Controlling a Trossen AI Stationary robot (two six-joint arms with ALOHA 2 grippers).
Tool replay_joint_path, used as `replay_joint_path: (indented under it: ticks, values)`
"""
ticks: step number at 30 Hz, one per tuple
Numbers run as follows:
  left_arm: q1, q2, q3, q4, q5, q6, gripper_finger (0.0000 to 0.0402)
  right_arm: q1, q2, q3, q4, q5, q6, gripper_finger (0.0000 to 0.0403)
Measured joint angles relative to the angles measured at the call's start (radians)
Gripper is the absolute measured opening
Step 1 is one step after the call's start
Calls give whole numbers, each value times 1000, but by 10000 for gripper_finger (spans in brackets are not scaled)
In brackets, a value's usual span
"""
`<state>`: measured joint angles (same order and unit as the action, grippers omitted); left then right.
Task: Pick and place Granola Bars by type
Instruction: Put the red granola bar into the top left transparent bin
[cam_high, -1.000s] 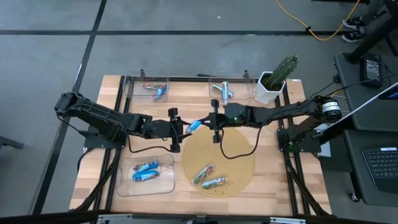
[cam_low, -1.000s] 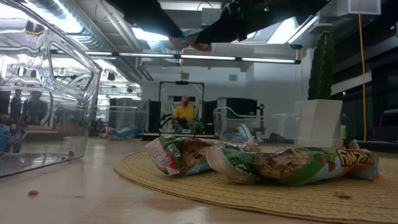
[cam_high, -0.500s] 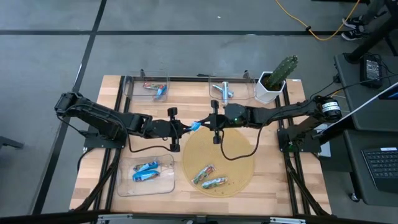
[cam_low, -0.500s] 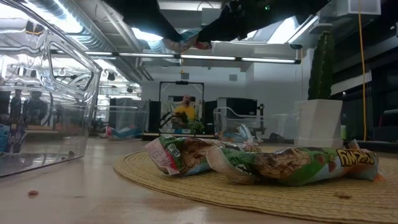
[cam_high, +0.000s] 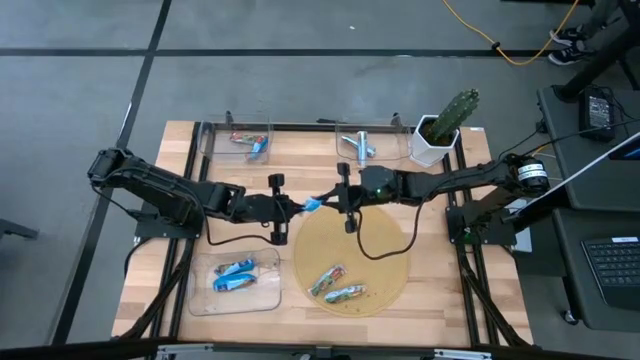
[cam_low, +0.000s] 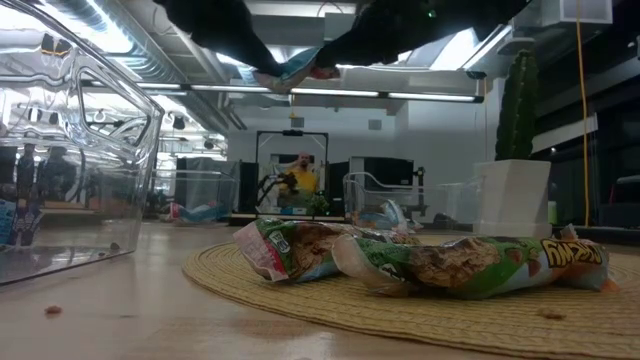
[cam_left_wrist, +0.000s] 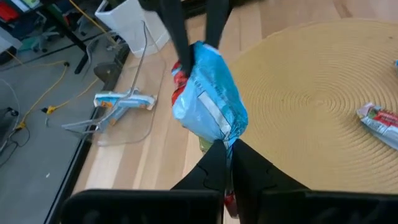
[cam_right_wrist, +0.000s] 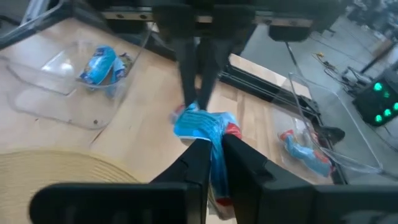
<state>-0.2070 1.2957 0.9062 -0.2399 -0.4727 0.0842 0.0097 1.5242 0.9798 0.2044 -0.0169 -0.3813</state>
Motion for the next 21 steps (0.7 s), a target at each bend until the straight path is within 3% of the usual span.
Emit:
replay_joint_path:
  ticks: [5,12,21]
  values:
    - [1,0,0,-26,-6,-10,2,0,0,0,-36,-28,-18,72]
    - [2,-22,-1,-26,-44,-10,2,0,0,1,-122,-24,-17,155]
    - [2,-130,-1,-85,-183,-10,2,0,-1,1,-246,184,6,243]
